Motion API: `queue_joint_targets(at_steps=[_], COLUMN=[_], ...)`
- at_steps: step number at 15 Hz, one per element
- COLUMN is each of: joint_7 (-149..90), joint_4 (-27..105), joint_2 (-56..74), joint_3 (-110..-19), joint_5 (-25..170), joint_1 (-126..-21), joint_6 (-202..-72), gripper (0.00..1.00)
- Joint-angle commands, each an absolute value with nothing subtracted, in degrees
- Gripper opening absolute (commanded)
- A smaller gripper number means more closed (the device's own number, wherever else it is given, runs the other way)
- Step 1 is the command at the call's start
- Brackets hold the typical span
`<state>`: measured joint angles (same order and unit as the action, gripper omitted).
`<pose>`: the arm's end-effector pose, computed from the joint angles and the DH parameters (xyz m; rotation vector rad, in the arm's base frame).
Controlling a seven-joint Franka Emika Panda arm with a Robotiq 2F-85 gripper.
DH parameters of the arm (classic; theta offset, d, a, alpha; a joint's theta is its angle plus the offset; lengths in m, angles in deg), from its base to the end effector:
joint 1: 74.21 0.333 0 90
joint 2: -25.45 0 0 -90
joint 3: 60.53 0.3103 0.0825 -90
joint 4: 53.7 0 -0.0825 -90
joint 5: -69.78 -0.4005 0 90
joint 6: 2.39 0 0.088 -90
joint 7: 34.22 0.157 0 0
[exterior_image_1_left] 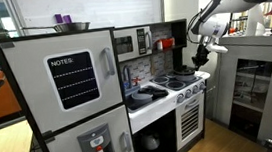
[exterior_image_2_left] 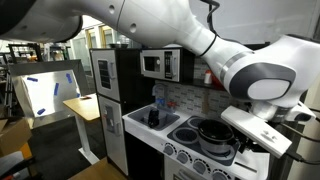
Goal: Push the grey pot to the left side of the stove
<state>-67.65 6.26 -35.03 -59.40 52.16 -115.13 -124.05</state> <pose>0.6222 -0.4896 0.1313 -2.8884 0.4084 -0.2704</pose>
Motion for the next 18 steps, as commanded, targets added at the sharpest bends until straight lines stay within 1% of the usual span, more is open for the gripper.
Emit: queue_joint_targets(at_steps=[1,11,18], joint_7=[-70.7,-78.7,-80.7], joint_4=[12.4,24.3,29.0], joint_2=[-31.5,-23.1,-20.1], joint_3=[-57.4,-54.9,-54.7], joint_5=[49.5,45.5,45.1], joint_1=[-116.7,-118.1,-118.1], joint_6=[-126.8,-129.6,-129.2], gripper=[0.0,0.0,0.0])
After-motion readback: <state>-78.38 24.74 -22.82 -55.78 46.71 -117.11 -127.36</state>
